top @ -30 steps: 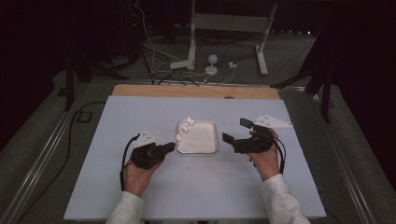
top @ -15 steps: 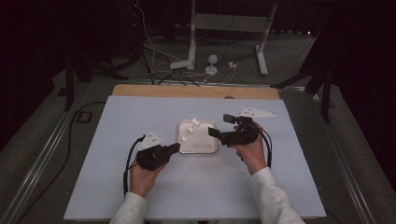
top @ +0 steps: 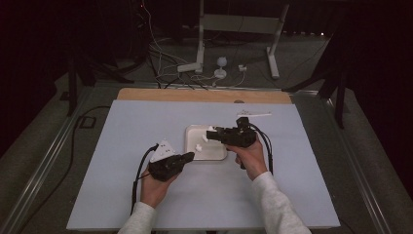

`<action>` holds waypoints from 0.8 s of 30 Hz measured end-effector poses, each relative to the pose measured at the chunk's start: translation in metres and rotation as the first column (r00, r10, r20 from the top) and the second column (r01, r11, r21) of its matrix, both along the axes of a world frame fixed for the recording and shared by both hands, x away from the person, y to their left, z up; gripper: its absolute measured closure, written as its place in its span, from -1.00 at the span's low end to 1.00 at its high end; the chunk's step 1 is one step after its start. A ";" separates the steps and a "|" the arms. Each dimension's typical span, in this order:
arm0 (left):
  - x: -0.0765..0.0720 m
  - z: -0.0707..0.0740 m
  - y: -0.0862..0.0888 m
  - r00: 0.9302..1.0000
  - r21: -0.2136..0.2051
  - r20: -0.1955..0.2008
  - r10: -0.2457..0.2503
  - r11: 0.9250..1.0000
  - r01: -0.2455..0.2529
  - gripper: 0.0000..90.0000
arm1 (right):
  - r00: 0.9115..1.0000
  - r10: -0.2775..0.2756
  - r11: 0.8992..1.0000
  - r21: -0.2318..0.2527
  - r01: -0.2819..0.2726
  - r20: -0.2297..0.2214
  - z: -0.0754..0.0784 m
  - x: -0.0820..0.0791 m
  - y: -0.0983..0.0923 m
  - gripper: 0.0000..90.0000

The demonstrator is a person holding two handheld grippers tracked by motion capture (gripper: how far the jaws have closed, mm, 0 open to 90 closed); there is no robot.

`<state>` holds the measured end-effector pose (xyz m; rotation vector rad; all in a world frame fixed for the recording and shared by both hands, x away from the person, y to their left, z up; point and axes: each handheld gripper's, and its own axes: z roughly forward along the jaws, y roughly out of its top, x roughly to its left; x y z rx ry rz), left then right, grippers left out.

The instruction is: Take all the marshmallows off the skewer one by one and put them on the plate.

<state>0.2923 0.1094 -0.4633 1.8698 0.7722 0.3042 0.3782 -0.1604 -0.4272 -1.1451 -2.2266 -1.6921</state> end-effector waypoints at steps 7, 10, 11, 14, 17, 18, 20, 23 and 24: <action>0.000 -0.002 0.003 1.000 0.008 0.012 -0.006 1.000 0.006 1.00 | 1.000 0.011 1.000 0.024 -0.010 -0.029 0.001 0.000 -0.002 0.70; 0.000 -0.003 0.002 1.000 0.022 0.020 -0.011 1.000 0.011 1.00 | 1.000 0.002 1.000 0.014 -0.002 -0.005 0.003 -0.003 -0.001 0.74; 0.000 -0.003 0.002 1.000 0.027 0.023 -0.013 1.000 0.012 1.00 | 1.000 -0.002 1.000 0.015 0.002 -0.002 0.003 -0.003 -0.001 0.74; 0.000 -0.004 0.002 1.000 0.025 0.023 -0.016 1.000 0.015 1.00 | 1.000 -0.012 1.000 0.015 0.012 0.014 0.006 -0.005 0.000 0.76; -0.001 -0.002 0.004 0.999 0.023 0.031 -0.018 1.000 0.017 1.00 | 0.999 -0.017 1.000 0.015 0.017 0.030 0.010 -0.006 0.001 0.77; -0.001 -0.002 0.005 0.999 0.021 0.033 -0.018 1.000 0.017 1.00 | 0.999 -0.020 1.000 0.016 0.020 0.031 0.011 -0.006 0.001 0.78; -0.001 -0.002 0.006 0.999 0.025 0.038 -0.016 1.000 0.015 1.00 | 0.999 -0.023 1.000 0.016 0.022 0.036 0.013 -0.006 0.002 0.78; -0.002 -0.001 0.007 0.999 0.042 0.045 -0.015 0.999 0.013 1.00 | 0.999 -0.033 0.999 0.021 0.032 0.042 0.014 -0.006 0.002 0.79; -0.002 -0.001 0.006 0.999 0.046 0.046 -0.015 0.999 0.013 1.00 | 0.999 -0.034 0.999 0.021 0.033 0.043 0.014 -0.006 0.001 0.79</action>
